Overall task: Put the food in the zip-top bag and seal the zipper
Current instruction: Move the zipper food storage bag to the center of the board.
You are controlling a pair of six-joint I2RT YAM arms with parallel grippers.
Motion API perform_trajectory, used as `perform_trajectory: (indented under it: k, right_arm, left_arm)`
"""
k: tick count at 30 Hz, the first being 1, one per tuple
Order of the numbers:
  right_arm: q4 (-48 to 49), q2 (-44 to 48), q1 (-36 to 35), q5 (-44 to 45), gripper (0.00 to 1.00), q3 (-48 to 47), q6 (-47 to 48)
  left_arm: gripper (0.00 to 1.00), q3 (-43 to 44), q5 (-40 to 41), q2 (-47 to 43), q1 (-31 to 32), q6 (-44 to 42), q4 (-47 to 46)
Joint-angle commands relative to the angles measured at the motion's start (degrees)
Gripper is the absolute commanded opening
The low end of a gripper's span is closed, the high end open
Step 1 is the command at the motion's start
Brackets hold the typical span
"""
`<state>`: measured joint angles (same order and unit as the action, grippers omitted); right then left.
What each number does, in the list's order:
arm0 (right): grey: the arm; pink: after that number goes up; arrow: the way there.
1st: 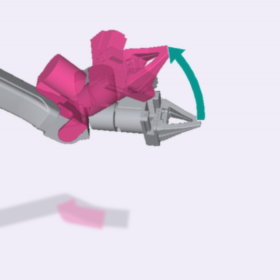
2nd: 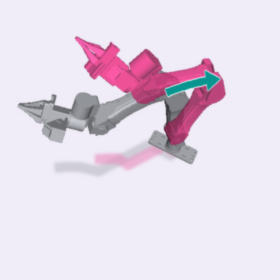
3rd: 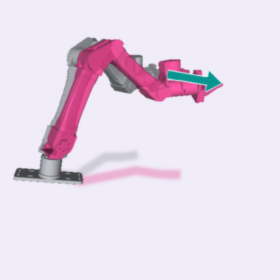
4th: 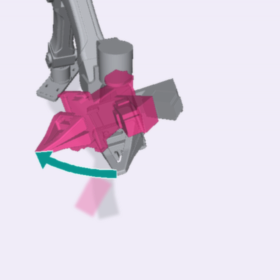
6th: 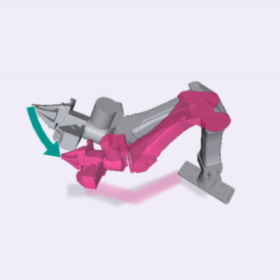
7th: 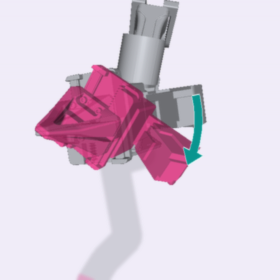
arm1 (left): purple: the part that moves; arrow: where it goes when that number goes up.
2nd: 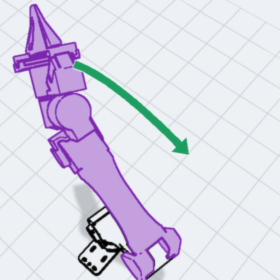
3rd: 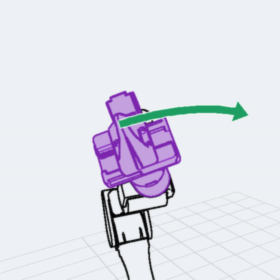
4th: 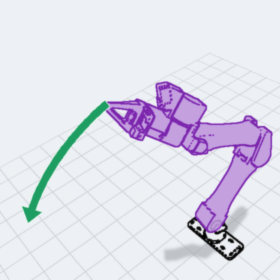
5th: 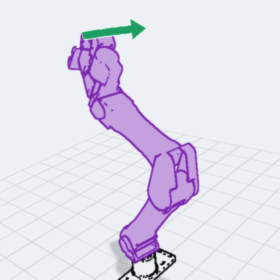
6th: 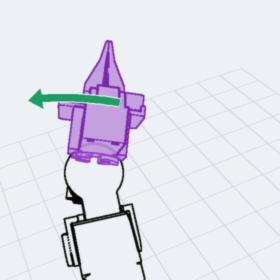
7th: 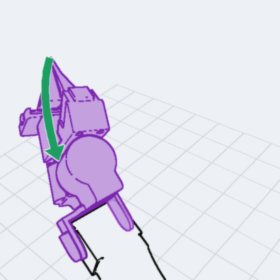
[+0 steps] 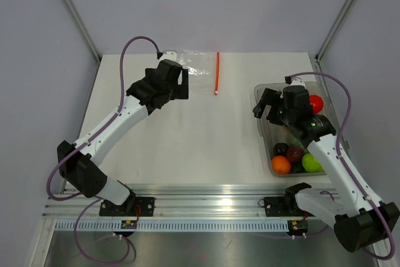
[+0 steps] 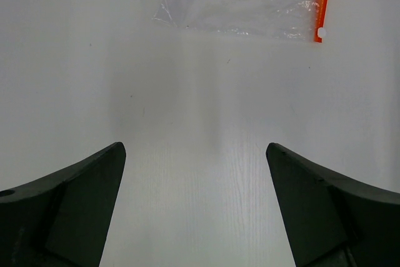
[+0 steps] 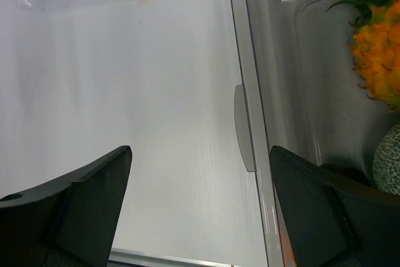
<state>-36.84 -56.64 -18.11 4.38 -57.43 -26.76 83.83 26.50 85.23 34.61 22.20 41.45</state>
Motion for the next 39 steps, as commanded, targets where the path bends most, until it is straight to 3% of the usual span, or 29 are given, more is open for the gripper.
perform_trajectory:
  k: [1, 6, 14, 18, 22, 26, 33, 39]
  right_arm:
    - [5.4, -3.7, -0.1, -2.4, 0.99, -3.0, -1.4]
    - [6.6, -9.8, -0.1, -2.5, 0.99, -6.5, -2.0]
    - [4.9, -8.6, -0.1, 4.9, 1.0, -4.9, -2.3]
    - [1.6, -6.8, -0.2, 7.5, 0.99, -4.3, -2.3]
    - [1.2, -2.9, -0.1, 7.5, 0.99, -1.0, -4.0]
    - [0.7, 1.2, -0.2, 7.2, 0.99, 1.6, -6.2]
    - [-1.5, 1.3, -0.2, 9.2, 0.99, 3.0, -6.9]
    - [-0.7, 1.4, -0.2, 8.4, 0.99, 3.1, -6.1]
  left_arm:
    - [0.99, 1.7, 3.4, -0.4, 0.3, -5.1, -5.3]
    - [0.99, 7.6, 2.2, 5.3, 0.3, -5.6, -4.8]
    - [0.96, 37.2, -2.0, 29.3, 0.7, -8.2, 3.7]
    - [0.96, 46.0, -4.1, 38.5, 1.4, -8.5, 2.1]
    - [0.89, 45.7, -3.2, 43.7, 2.5, -12.0, -7.0]
    - [0.89, 46.2, -0.8, 48.5, 3.3, -15.0, -14.9]
    - [0.9, 52.0, -0.4, 57.4, 3.3, -15.3, -11.6]
    - [0.82, 51.9, -1.3, 60.7, 3.3, -13.7, -9.1]
